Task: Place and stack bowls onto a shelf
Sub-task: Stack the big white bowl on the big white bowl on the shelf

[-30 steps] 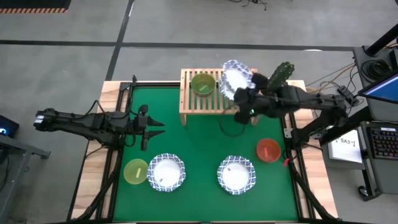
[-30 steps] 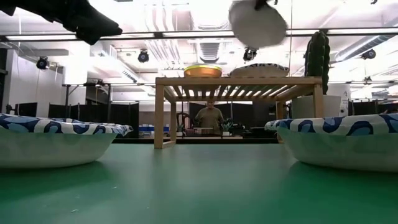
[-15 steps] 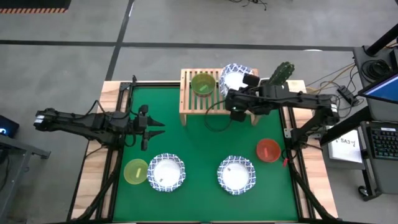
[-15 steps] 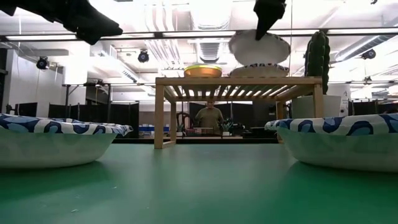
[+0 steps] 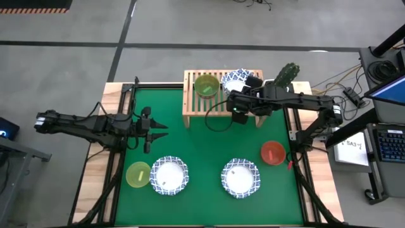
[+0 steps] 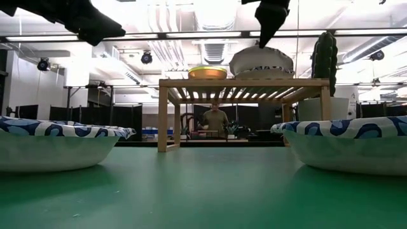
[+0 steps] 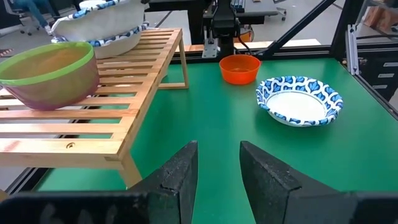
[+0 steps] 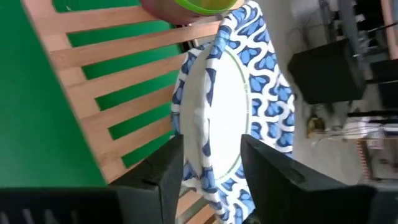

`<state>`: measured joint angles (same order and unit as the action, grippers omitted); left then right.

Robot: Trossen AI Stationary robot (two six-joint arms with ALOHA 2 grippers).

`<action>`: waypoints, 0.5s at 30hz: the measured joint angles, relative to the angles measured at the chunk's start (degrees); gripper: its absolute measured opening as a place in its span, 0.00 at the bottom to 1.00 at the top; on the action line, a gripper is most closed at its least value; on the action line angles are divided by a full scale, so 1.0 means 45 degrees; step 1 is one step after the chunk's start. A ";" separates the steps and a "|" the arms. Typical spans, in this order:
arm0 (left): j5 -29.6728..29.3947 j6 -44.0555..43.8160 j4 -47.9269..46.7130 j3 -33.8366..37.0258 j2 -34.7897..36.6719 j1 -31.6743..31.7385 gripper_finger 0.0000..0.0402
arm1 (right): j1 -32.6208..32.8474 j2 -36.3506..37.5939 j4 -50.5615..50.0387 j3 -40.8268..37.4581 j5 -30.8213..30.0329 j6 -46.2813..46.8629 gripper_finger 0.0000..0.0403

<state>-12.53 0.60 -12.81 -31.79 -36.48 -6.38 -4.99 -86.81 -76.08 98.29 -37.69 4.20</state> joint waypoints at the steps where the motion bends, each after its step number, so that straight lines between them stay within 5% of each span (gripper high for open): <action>1: 0.0000 0.0000 -0.0008 0.0000 -0.0001 -0.0001 0.25 | 0.0014 0.0037 -0.0012 0.0068 0.0218 0.0125 0.38; 8: 0.0000 0.0039 0.0019 0.0000 -0.0059 0.0002 0.25 | 0.0100 0.0301 0.0881 0.0314 0.1370 0.0234 0.33; 15: 0.0000 0.0092 0.0008 0.0000 -0.0217 -0.0001 0.25 | -0.0368 0.0332 0.1538 0.0159 0.1333 -0.0301 0.06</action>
<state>-12.53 1.02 -12.78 -31.79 -37.46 -6.39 -6.65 -85.32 -69.16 99.00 -31.70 2.85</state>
